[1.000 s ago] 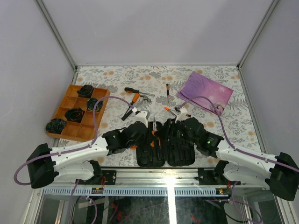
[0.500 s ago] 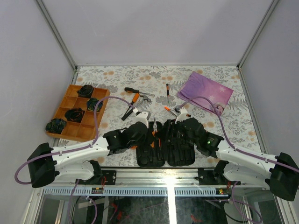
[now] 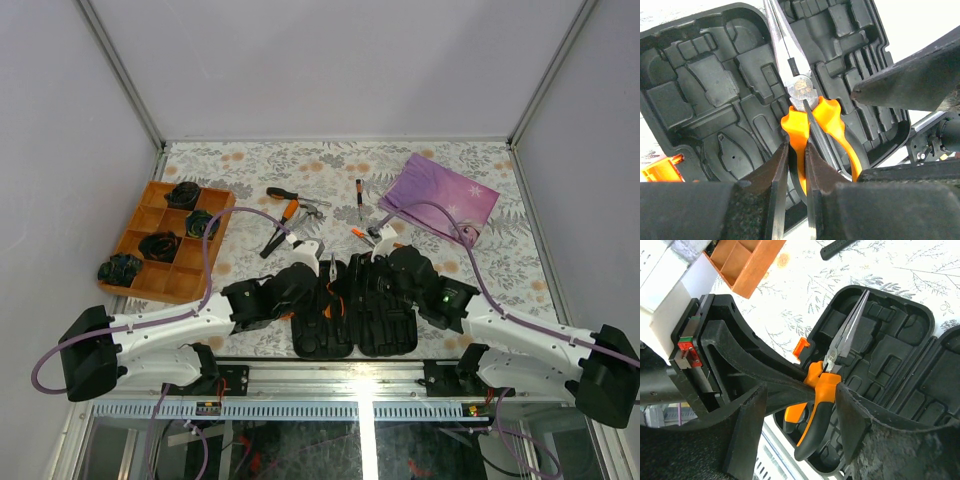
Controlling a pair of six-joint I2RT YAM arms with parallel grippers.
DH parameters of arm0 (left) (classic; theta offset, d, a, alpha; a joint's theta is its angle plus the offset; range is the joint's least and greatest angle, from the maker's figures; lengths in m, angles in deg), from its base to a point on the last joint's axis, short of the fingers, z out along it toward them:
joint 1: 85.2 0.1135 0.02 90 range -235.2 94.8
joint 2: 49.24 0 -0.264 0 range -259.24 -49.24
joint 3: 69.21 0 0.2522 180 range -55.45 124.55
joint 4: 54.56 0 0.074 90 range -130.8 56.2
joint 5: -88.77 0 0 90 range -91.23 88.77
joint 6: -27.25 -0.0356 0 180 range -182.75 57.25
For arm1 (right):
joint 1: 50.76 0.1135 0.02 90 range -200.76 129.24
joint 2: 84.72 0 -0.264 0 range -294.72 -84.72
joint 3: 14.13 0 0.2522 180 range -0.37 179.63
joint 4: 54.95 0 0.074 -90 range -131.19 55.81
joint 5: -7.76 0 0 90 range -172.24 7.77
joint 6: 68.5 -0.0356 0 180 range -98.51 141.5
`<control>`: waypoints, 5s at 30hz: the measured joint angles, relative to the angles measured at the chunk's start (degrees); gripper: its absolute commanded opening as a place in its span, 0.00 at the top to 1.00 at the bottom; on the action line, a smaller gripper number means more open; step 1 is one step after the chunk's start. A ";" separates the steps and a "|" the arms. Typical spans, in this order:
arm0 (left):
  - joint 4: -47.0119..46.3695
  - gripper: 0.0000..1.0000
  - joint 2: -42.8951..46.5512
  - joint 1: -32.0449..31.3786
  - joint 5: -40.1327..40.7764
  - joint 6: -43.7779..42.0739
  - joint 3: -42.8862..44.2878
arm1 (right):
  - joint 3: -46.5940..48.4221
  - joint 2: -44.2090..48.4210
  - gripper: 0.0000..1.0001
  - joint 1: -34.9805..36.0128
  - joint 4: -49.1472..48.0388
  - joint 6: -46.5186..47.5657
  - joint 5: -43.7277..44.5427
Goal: Sort the tools into containers
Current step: Place the pliers in the storage box.
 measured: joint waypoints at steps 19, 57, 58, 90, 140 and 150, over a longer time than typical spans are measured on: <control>-0.02 1.00 0.00 -0.76 0.26 -0.59 0.00 | 1.73 -4.28 0.45 -0.11 3.74 1.44 0.09; -0.31 0.64 2.01 -0.76 2.86 0.17 -0.46 | 3.48 -6.75 1.00 -0.11 8.13 1.03 2.08; -0.57 0.62 2.60 -0.76 2.86 0.35 -0.57 | 3.48 -6.73 1.00 -0.11 8.46 0.81 2.86; 5.75 0.50 3.76 14.60 0.17 3.65 -5.07 | -1.11 4.13 1.00 -0.11 14.64 -1.09 16.06; -2.25 1.00 -8.33 24.81 -8.98 3.89 -6.38 | -2.58 1.70 1.00 -0.11 12.98 -0.22 12.66; 0.04 1.00 -0.63 24.81 -7.69 11.63 -11.58 | -2.56 1.64 1.00 -0.11 12.92 2.40 10.38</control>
